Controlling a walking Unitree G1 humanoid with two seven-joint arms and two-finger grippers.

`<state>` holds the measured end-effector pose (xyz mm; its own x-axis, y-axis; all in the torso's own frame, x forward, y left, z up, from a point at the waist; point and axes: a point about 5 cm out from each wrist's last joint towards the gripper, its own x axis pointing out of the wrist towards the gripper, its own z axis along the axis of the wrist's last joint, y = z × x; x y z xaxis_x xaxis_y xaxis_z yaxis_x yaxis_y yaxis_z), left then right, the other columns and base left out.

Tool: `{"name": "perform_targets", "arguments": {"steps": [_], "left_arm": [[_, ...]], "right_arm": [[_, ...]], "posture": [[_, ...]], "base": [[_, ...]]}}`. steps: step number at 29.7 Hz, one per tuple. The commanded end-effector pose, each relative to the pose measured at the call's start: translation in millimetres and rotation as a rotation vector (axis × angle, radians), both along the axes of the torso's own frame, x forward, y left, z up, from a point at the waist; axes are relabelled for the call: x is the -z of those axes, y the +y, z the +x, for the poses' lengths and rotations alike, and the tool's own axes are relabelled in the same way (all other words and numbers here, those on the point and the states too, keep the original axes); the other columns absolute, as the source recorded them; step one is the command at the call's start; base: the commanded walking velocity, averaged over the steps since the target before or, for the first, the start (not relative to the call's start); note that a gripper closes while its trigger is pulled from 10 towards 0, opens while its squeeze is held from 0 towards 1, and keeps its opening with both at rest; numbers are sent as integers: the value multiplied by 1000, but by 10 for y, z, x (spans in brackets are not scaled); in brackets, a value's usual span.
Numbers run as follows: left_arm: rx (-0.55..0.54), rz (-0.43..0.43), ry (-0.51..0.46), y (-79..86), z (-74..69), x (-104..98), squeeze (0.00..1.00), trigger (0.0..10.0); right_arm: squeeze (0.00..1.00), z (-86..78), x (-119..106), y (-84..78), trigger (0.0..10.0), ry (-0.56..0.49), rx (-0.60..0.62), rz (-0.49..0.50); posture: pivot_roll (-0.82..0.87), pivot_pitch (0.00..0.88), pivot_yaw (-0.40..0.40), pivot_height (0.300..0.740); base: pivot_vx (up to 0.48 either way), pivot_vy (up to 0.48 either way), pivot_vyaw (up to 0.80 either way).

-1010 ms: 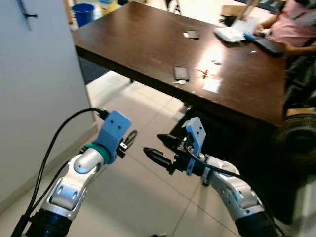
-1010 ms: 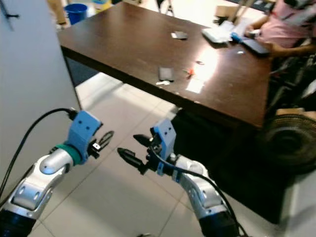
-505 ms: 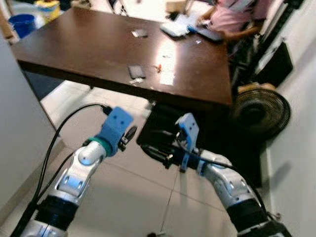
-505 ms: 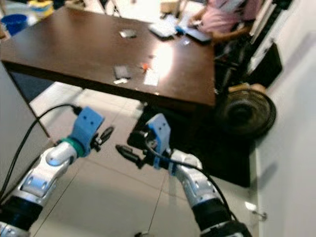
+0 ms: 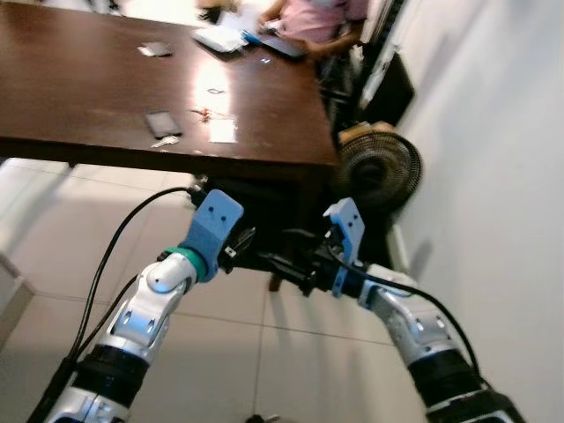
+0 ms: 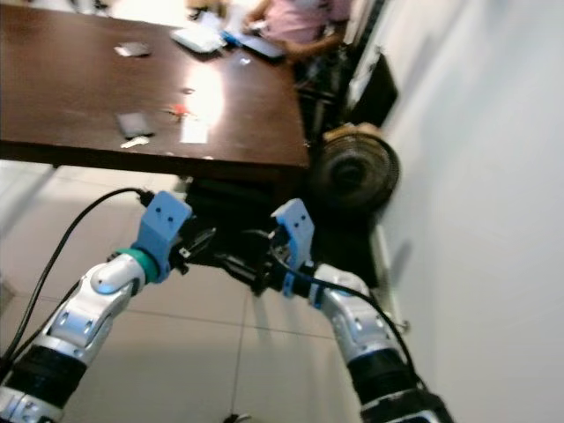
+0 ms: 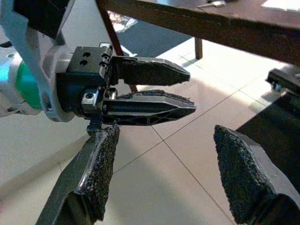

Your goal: Hang keys on a hook

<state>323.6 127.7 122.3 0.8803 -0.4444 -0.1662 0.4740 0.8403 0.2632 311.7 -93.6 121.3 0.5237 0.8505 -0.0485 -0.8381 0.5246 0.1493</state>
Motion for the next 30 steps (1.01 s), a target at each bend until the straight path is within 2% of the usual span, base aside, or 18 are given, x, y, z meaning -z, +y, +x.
{"name": "perform_targets", "arguments": {"steps": [1, 6, 8, 10, 11, 15, 18, 21, 24, 25, 27, 29, 30], "left_arm": [[23, 27, 10, 17, -12, 21, 0, 10000], [21, 39, 11, 60, -13, 21, 0, 10000], [19, 76, 18, 192, -6, 21, 0, 10000], [19, 76, 18, 192, -6, 21, 0, 10000], [16, 98, 23, 259, -2, 21, 0, 10000], [10, 123, 26, 350, 2, 15, 0, 10000], [10, 123, 26, 350, 2, 15, 0, 10000], [-9, 46, -6, 358, 2, -52, 0, 10000], [-20, 17, -22, 360, 4, -82, 0, 10000], [-28, -1, -36, 358, 3, -106, 0, 10000], [-47, -50, -76, 344, -1, -180, 0, 10000], [-47, -50, -76, 344, -1, -180, 0, 10000], [-58, -73, -100, 337, -4, -234, 0, 10000]], "right_arm": [[0, -1, 14, 21, 10000, 6, 14, 1], [0, -3, 5, 63, 10000, -1, 15, 6], [0, -10, -7, 194, 10000, -14, 16, 23], [0, -10, -7, 194, 10000, -14, 16, 23], [0, -18, -11, 259, 10000, -17, 17, 38], [0, -31, -14, 338, 10000, -19, 17, 55], [0, -31, -14, 338, 10000, -19, 17, 55], [0, -34, -50, 312, 10000, -48, 35, 80], [0, -25, -80, 283, 10000, -66, 58, 98], [0, -24, -115, 253, 10000, -85, 75, 121], [0, 29, -251, 149, 10000, -122, 187, 217], [0, 29, -251, 149, 10000, -122, 187, 217], [0, 48, -325, 116, 10000, -135, 224, 264]], "posture": [[78, 0, 46, 740], [80, 0, 53, 740], [98, 0, 114, 740], [98, 0, 114, 740], [102, 0, 125, 740], [110, 0, 131, 740], [110, 0, 131, 740], [100, 0, 113, 740], [97, 0, 109, 740], [95, 0, 103, 740], [81, 0, 81, 740], [81, 0, 81, 740], [80, 0, 73, 740]], "base": [[0, 0, -800], [0, 0, -800], [0, 0, -800], [0, 0, -800], [0, 0, -800], [0, 0, -800], [0, 0, -800], [0, 0, -408], [0, 0, 0], [0, 0, 0], [0, 0, 0], [0, 0, 0], [0, 0, 0]]}}
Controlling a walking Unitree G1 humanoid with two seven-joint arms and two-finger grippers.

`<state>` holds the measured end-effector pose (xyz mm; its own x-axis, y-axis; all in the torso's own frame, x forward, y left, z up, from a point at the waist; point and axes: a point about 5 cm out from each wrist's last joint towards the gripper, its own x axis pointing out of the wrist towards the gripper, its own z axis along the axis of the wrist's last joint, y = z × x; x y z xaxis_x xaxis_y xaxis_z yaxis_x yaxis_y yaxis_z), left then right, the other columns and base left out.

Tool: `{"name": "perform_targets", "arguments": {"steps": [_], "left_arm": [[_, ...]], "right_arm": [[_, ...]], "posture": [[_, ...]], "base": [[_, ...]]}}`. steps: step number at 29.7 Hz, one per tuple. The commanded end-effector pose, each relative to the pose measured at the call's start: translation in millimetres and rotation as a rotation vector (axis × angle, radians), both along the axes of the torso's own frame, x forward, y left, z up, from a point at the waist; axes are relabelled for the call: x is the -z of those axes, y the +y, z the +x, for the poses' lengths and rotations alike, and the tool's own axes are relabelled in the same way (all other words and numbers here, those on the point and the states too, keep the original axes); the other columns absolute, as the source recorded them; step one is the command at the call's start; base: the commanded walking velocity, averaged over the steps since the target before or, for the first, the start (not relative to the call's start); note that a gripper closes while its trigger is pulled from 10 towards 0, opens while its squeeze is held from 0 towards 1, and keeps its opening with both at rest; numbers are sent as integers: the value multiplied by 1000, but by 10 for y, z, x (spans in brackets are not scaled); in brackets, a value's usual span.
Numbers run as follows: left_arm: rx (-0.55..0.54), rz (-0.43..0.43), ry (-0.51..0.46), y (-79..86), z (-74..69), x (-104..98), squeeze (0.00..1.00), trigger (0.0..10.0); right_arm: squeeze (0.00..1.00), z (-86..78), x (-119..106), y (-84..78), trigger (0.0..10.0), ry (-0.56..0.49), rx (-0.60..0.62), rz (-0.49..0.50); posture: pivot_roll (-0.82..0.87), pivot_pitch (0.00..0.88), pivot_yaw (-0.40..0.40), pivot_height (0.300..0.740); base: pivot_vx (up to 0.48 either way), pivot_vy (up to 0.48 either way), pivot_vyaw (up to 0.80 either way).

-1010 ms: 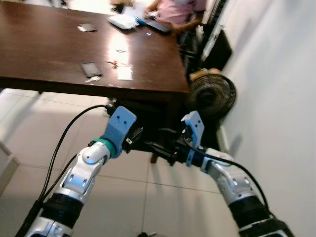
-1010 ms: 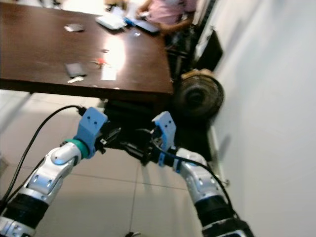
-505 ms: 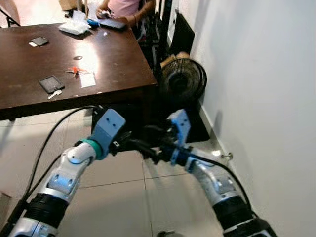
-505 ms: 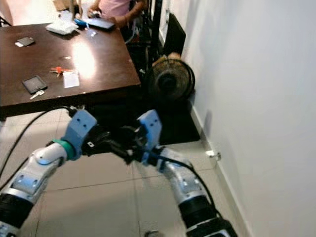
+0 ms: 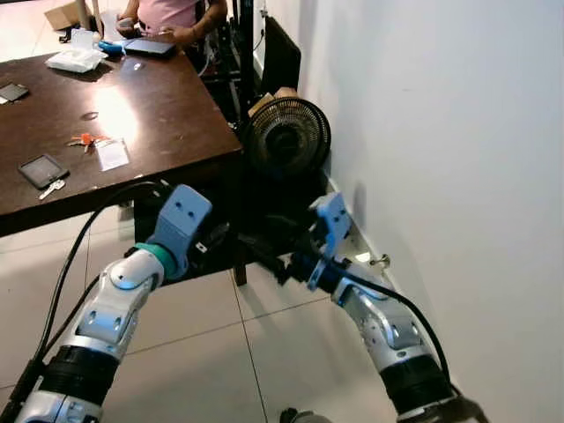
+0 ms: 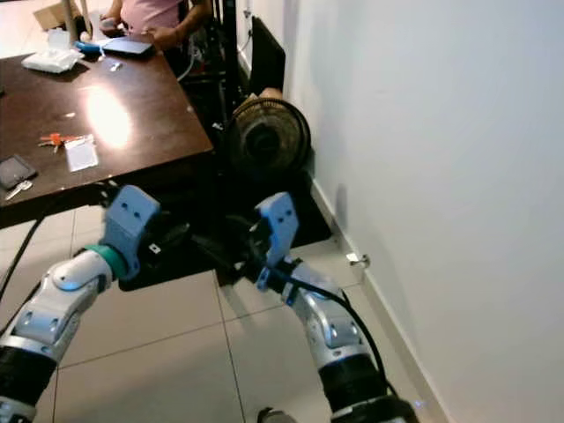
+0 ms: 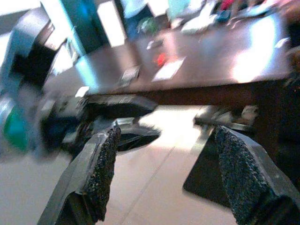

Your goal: Hang keys on a hook

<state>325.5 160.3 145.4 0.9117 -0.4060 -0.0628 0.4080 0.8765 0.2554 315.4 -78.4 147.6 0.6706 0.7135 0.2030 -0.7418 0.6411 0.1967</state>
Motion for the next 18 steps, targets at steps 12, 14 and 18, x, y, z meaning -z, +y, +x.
{"name": "perform_targets", "arguments": {"steps": [12, 14, 18], "left_arm": [[26, -64, -172, 21, -68, -494, 0, 10000], [34, -54, -185, 15, -62, -522, 0, 10000], [40, -52, -188, 2, -61, -527, 0, 10000]], "right_arm": [[0, 143, -269, 10, 10000, -73, 126, 51], [0, 130, -232, 39, 10000, -64, 128, 49], [0, 118, -222, 49, 10000, -63, 125, 52]], "posture": [[89, 0, 50, 740], [86, 0, 55, 740], [86, 0, 55, 740]], "base": [[0, 0, 465], [0, 0, 781], [0, 0, 773]]}}
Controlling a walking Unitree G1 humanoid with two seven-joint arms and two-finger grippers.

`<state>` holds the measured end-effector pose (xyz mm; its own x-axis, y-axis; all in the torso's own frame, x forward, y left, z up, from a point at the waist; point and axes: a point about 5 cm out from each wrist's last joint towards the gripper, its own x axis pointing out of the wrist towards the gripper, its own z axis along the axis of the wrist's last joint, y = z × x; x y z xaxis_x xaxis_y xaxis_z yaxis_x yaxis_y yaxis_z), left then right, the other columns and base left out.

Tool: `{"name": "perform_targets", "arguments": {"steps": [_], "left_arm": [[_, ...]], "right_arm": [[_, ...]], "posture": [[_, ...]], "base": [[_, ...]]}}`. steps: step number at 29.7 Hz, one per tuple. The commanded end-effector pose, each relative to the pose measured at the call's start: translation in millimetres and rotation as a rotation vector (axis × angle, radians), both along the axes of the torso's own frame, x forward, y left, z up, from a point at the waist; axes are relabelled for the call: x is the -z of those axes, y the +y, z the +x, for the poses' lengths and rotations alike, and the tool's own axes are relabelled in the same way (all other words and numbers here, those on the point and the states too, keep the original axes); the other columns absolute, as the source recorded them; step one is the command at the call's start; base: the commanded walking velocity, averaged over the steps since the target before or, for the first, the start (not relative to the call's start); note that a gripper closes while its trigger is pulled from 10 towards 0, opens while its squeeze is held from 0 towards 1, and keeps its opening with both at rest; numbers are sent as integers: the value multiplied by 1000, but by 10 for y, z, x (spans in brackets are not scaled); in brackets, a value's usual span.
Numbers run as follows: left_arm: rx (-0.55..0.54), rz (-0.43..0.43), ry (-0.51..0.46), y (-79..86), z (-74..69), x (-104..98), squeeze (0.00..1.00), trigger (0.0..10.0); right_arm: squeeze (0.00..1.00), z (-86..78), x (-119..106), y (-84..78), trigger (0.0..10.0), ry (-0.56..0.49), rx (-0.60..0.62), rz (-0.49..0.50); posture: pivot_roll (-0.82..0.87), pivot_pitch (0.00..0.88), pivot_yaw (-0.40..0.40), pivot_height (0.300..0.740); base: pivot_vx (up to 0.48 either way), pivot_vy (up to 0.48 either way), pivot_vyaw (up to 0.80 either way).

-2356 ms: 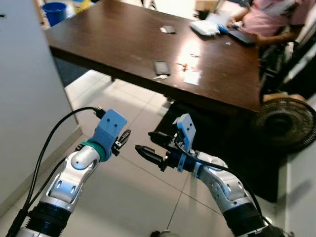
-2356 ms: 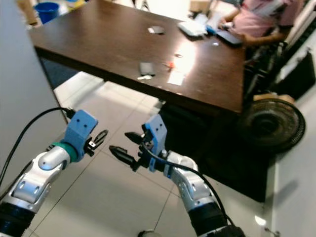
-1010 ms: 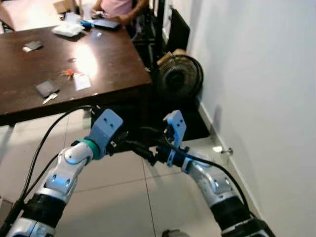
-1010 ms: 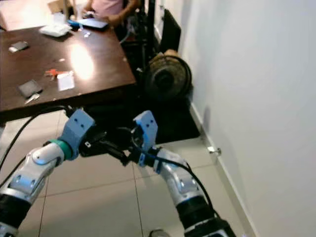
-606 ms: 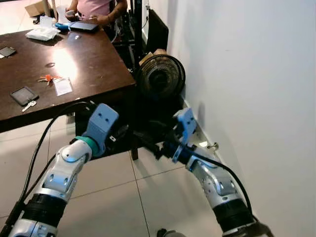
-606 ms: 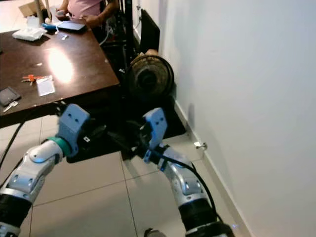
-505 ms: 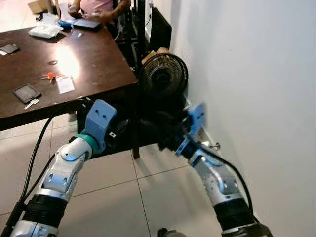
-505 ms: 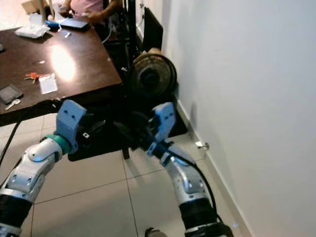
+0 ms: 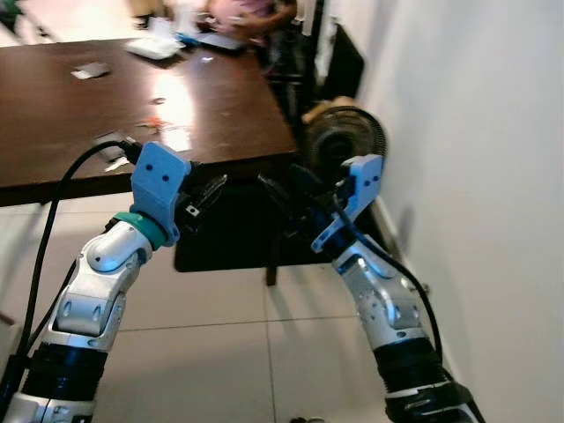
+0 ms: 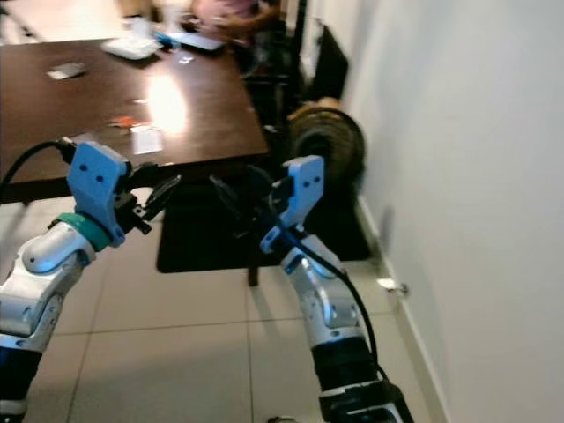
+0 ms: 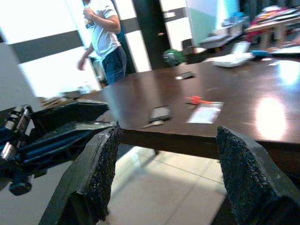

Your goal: Hang keys on a hook

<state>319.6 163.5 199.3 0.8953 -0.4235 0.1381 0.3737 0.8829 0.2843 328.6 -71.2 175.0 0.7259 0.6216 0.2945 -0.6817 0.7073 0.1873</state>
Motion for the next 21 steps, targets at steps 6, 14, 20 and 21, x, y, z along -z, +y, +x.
{"name": "perform_targets", "arguments": {"steps": [6, 14, 20, 21], "left_arm": [[51, 31, 6, -114, -31, 13, 0, 10000], [58, 36, 0, -126, -56, -37, 0, 10000], [61, 37, -2, -138, -55, -39, 0, 10000], [61, 37, -2, -138, -55, -39, 0, 10000]], "right_arm": [[0, -43, 81, -18, 10000, 19, 19, 2], [0, -40, 89, -6, 10000, 22, 23, 4], [0, -38, 99, -2, 10000, 22, 24, -1], [0, -38, 99, -2, 10000, 22, 24, -1]], "posture": [[86, 0, 61, 740], [88, 0, 61, 740], [88, 0, 59, 740], [88, 0, 59, 740]], "base": [[0, 0, 764], [0, 0, 762], [0, 0, 758], [0, 0, 756]]}}
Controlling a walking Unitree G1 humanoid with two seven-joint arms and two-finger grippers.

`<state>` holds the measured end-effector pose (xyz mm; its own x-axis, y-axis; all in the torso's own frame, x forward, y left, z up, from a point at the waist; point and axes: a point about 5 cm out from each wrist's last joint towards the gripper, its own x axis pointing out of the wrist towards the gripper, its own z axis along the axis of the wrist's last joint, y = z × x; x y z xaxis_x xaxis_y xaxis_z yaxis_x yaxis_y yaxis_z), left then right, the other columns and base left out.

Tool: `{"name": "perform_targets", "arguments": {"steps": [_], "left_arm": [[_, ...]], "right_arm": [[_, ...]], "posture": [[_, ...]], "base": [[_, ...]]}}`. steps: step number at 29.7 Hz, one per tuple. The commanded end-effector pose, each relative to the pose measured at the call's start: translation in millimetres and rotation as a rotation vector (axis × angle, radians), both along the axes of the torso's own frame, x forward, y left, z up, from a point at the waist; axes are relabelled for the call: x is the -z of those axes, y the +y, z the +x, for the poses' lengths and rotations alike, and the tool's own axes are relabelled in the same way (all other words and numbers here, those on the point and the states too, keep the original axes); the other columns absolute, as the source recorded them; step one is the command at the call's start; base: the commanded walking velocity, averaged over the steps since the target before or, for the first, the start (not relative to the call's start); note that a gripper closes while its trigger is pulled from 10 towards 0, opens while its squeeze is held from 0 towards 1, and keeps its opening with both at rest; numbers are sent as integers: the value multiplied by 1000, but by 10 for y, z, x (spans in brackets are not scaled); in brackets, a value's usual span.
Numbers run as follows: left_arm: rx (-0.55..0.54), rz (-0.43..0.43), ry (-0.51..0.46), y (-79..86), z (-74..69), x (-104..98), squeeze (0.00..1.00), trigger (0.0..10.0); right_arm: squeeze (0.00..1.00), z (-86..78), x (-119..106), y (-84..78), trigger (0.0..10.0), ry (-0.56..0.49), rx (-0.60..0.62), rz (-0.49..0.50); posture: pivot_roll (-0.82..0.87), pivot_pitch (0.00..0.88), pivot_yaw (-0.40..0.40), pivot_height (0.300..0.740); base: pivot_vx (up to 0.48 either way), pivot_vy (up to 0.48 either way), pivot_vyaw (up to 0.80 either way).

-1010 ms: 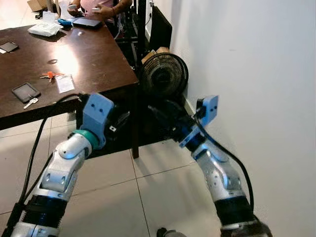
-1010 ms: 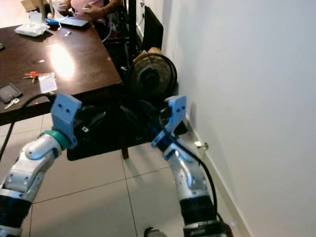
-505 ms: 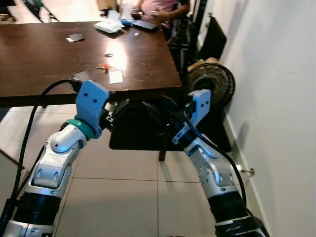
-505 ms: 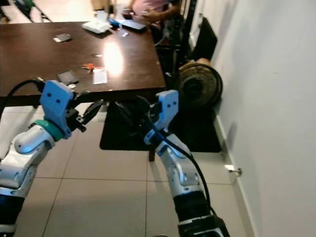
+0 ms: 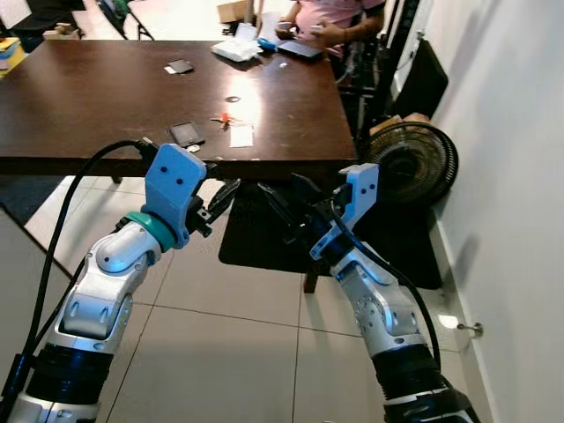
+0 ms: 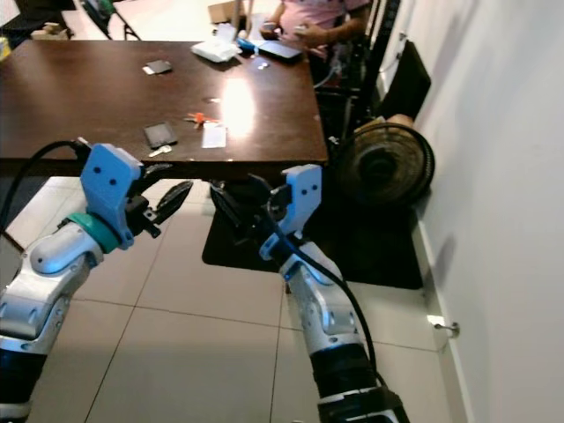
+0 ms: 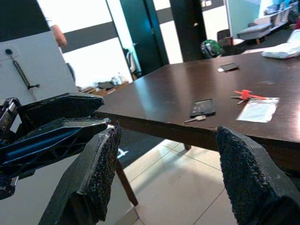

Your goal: Hang keys on a hook

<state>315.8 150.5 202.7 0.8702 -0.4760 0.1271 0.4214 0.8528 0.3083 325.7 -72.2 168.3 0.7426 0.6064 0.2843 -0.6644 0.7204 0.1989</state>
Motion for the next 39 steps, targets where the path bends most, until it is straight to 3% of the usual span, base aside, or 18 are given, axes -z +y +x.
{"name": "perform_targets", "arguments": {"steps": [1, 15, 19, 39], "left_arm": [[6, 10, 0, -7, -17, -5, 0, 10000], [10, 13, 6, -37, -18, 16, 0, 10000], [10, 13, 7, -38, -19, 16, 0, 10000], [13, 9, 9, -53, -17, 24, 0, 10000]], "right_arm": [[0, -8, 31, 8, 10000, 7, 4, -3], [0, -8, 40, 12, 10000, 5, -4, -2], [0, -15, 28, 4, 10000, 4, -9, 18], [0, -25, 40, 10, 10000, 10, -36, 28]], "posture": [[88, 0, 59, 740], [89, 0, 55, 740], [89, 0, 56, 740], [88, 0, 55, 740]], "base": [[0, 0, 756], [0, 0, 755], [0, 0, 0], [0, 0, -562]]}}
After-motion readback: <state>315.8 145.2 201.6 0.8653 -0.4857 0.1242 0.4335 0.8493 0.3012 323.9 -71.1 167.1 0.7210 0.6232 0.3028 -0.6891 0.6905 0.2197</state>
